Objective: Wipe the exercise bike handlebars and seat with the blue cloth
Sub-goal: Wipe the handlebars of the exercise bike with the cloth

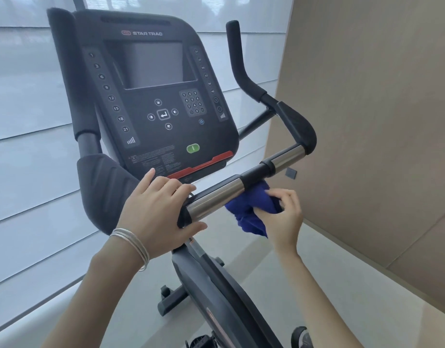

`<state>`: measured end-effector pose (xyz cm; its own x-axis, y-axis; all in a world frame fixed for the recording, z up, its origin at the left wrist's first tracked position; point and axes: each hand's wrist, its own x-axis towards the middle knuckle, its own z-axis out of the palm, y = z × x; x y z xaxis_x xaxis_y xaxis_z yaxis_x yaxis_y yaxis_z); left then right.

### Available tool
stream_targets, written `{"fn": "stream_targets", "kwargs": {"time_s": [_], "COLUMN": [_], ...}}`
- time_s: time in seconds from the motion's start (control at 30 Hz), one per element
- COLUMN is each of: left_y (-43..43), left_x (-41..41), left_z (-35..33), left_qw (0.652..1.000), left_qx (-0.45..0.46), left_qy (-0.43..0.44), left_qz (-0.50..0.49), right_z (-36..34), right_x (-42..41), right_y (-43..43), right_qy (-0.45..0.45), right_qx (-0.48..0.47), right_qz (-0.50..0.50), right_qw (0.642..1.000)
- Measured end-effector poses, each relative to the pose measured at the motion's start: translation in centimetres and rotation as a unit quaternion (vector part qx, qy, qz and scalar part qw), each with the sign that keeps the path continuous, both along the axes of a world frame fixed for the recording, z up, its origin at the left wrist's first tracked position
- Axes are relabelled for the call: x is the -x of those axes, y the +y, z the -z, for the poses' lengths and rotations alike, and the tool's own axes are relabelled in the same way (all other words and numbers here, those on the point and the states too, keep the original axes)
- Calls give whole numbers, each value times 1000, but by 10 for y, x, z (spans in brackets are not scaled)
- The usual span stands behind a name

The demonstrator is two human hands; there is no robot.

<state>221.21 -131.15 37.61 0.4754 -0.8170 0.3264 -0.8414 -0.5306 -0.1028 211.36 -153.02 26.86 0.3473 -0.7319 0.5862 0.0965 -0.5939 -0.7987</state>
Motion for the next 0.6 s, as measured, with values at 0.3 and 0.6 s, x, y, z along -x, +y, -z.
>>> {"fn": "stream_targets", "kwargs": {"time_s": [0.3, 0.6], "left_y": [-24, -49], "left_x": [-4, -4], "left_z": [0, -1], "left_qw": [999, 998], "left_qx": [-3, -15], "left_qy": [42, 61], "left_qz": [-7, 0], "right_z": [-3, -10], "right_x": [4, 1], "right_y": [-51, -118], "right_qy": [23, 52], "right_qx": [-6, -5], "right_qz": [67, 107], "right_qw": [997, 993]}}
